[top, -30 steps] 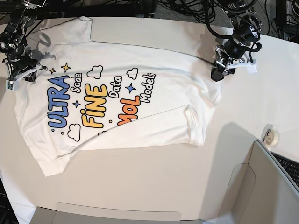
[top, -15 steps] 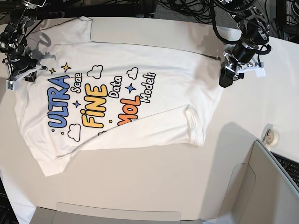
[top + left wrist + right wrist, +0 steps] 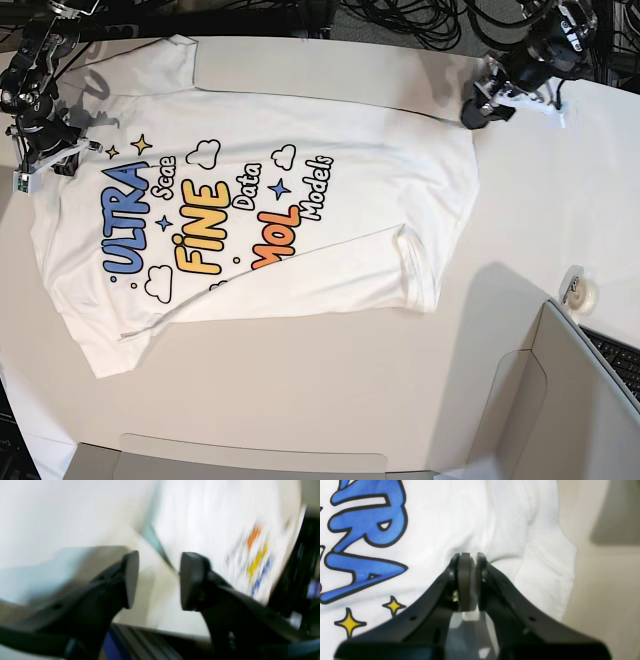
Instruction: Layout the t-shirt on the table in an organized manner, then fold the t-shirt properly
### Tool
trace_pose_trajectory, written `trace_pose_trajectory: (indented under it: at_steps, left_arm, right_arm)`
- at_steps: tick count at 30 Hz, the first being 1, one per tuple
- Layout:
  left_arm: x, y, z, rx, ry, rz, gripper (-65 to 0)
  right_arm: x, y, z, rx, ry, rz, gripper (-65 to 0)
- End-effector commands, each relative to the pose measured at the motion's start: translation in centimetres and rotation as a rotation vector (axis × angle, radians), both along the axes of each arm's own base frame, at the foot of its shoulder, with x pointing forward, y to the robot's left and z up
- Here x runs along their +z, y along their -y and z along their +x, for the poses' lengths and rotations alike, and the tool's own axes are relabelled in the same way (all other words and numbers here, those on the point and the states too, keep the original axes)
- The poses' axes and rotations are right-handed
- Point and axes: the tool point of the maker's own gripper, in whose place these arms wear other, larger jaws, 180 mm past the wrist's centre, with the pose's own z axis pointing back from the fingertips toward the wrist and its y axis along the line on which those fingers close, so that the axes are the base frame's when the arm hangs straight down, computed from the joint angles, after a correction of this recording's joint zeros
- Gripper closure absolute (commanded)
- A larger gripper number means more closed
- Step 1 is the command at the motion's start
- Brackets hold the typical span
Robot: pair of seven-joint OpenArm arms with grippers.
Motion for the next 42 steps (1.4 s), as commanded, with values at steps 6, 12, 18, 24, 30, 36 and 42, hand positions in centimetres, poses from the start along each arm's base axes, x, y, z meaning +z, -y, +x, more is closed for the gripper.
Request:
trace_pose_trajectory:
  at_steps: [6,12,18,24,30,36,42]
  left_arm:
    - [0.8,1.6,2.0,-0.038,0.060,-0.030,-29.4]
    - [-1.5,1.0,2.5,0.024,0.005,-0.085,-29.4]
    - [-3.4,0.1,1.7,0.056,-0.061,-0.100,-29.6]
    - [-6.4,3.1,2.5,0.053,-0.086,-0.138,-29.6]
    - [-6.0,4.5,3.9,0.045,-0.046,-0.146,-29.4]
    - [-4.8,1.6,5.7,0.144,0.018,-0.139,-29.4]
    - [-1.1,-4.2,7.0,0.338,0.161,-0.217,-29.4]
  right_arm:
    - [-4.0,-1.7,-4.3,0.034,-0.243,0.042,-4.6]
    - [-4.2,-1.7,-4.8,0.034,-0.254,0.043,-4.6]
    - [-4.2,-1.7,-4.9,0.034,-0.255,0.043,-4.6]
    - [-4.3,-1.7,-5.0,0.034,-0.257,0.043,-4.6]
    - [-4.5,-1.7,-5.5,0.034,-0.269,0.042,-4.6]
    - [-4.7,-1.6,-6.2,0.030,-0.281,0.041,-4.6]
    - [-4.8,-1.6,-6.3,0.029,-0.285,0.042,-4.6]
